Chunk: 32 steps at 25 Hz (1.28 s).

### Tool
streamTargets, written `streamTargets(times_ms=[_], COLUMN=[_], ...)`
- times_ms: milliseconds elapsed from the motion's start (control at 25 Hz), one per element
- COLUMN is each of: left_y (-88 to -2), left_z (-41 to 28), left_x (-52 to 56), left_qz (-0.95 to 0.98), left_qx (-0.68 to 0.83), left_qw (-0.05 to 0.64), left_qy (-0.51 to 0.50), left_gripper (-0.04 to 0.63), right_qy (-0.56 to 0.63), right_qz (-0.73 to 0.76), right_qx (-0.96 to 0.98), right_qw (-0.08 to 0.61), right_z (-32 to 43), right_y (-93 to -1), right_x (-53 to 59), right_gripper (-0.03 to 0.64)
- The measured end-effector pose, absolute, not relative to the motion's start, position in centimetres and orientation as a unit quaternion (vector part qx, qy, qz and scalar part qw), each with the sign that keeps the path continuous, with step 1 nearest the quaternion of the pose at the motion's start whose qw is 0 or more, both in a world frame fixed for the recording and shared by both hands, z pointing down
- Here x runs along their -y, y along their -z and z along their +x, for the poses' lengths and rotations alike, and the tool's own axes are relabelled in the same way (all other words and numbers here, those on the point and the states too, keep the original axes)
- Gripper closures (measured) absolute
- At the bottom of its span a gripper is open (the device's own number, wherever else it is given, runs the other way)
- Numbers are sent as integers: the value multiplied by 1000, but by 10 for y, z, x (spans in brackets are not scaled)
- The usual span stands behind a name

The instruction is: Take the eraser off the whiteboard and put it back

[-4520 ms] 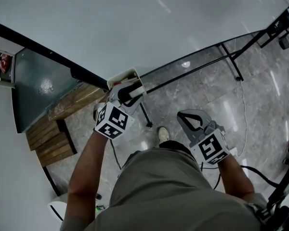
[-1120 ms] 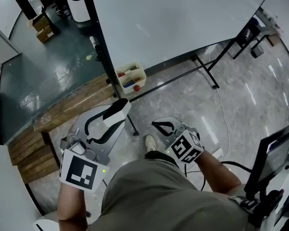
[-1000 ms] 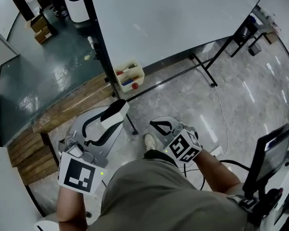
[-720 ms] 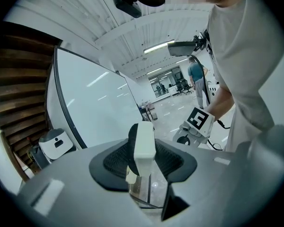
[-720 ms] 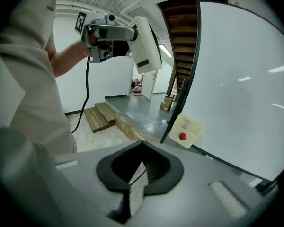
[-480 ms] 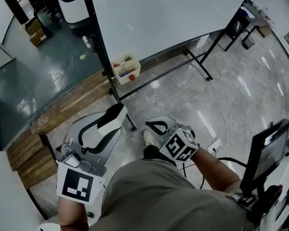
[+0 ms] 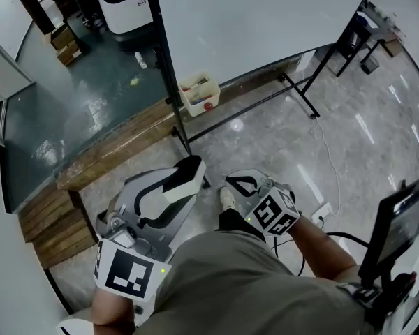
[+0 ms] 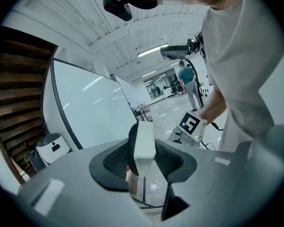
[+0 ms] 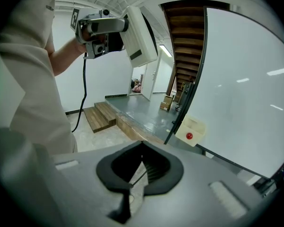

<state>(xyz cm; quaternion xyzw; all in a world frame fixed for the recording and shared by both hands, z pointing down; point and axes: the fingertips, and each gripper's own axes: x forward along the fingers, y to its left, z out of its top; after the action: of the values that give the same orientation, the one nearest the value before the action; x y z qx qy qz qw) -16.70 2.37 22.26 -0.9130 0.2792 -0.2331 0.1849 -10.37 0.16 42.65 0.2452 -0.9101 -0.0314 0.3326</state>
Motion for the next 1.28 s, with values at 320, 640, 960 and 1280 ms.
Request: streamTargets(times_ms=[320,640,960,1280], left_y=[-220,-224,-229,-233], left_z=[-168,-169,-164,-142], left_x=[-36,-31,-1,60], left_qz=[-917,-916,-914,-914], left_qx=[-276,-280,-280,-281], left_qw=[181,183,180,176], left_qy=[223,223,232,235], left_gripper=[435,435,436,436], right_qy=[35,34,24,12], right_qz=[245,248,254,259], right_qx=[909,910,911,912], right_qw=[334,329,323,319], right_z=[-106,-103,-96,-73], right_y=[-425,-429,-431,-437], right_x=[-7,-10,4,53], right_gripper=[615,615,615,615])
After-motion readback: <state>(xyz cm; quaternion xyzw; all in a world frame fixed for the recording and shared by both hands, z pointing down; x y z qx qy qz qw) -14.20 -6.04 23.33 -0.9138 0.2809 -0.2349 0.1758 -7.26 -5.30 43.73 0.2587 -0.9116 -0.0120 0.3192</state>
